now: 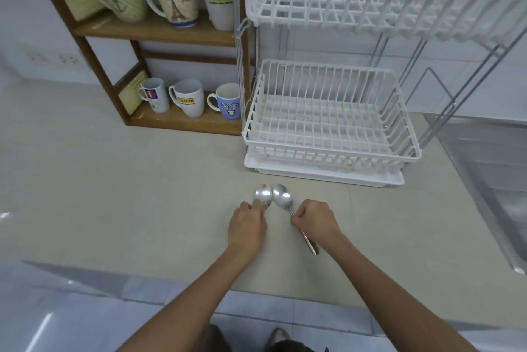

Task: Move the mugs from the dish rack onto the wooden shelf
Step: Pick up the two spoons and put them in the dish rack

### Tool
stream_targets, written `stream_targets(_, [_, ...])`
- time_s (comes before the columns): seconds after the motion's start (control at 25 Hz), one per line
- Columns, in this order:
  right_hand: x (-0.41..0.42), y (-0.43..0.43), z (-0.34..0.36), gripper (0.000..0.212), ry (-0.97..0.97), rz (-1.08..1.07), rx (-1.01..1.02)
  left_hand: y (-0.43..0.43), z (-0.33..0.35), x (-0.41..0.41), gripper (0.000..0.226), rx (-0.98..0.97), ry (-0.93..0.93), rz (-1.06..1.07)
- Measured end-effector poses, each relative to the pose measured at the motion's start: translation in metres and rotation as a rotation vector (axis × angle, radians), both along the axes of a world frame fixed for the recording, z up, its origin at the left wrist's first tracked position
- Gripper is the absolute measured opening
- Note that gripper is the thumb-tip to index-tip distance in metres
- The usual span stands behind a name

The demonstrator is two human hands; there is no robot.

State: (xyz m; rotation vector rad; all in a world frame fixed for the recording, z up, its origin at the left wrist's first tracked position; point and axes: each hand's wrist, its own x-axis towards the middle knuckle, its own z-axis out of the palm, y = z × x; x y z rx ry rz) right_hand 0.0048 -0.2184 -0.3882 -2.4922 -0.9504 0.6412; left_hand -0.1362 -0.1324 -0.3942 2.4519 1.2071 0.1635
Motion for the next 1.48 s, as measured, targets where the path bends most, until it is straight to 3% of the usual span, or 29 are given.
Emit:
stream_targets(0.32, [0.01, -0.004, 0.002, 0.01, 0.245, 0.008, 0.095, 0.014, 0.005, -0.004, 0.023, -0.321, -0.095, 0.16])
stream_targets(0.44, [0.018, -0.009, 0.01, 0.008, 0.337, 0.018, 0.142, 0.023, 0.011, -0.006, 0.017, -0.48, -0.117, 0.08])
stream_targets(0.52, [0.025, -0.009, 0.023, 0.004, 0.381, 0.042, 0.204, 0.031, 0.025, -0.004, 0.025, -0.673, -0.221, 0.014])
stream_targets(0.64, [0.039, -0.007, 0.055, 0.009, 0.447, 0.073, 0.335, 0.049, 0.056, 0.004, 0.017, -0.857, -0.384, -0.072])
stream_targets(0.92, [0.083, 0.026, 0.126, 0.008, 0.49, -0.017, 0.619, 0.088, 0.128, 0.061, 0.012, -0.853, -0.691, -0.066])
stream_targets(1.08, [0.116, 0.065, 0.138, 0.008, 0.462, -0.176, 0.68, 0.106, 0.15, 0.111, 0.008, -0.865, -0.678, 0.053])
stream_targets(1.16, [0.129, 0.083, 0.136, 0.012, 0.435, -0.254, 0.677, 0.113, 0.148, 0.128, 0.016, -0.889, -0.654, 0.141])
stream_targets(1.48, [0.15, 0.139, 0.115, 0.017, 0.388, -0.229, 0.551, 0.139, 0.123, 0.162, 0.019, -0.915, -0.657, 0.302])
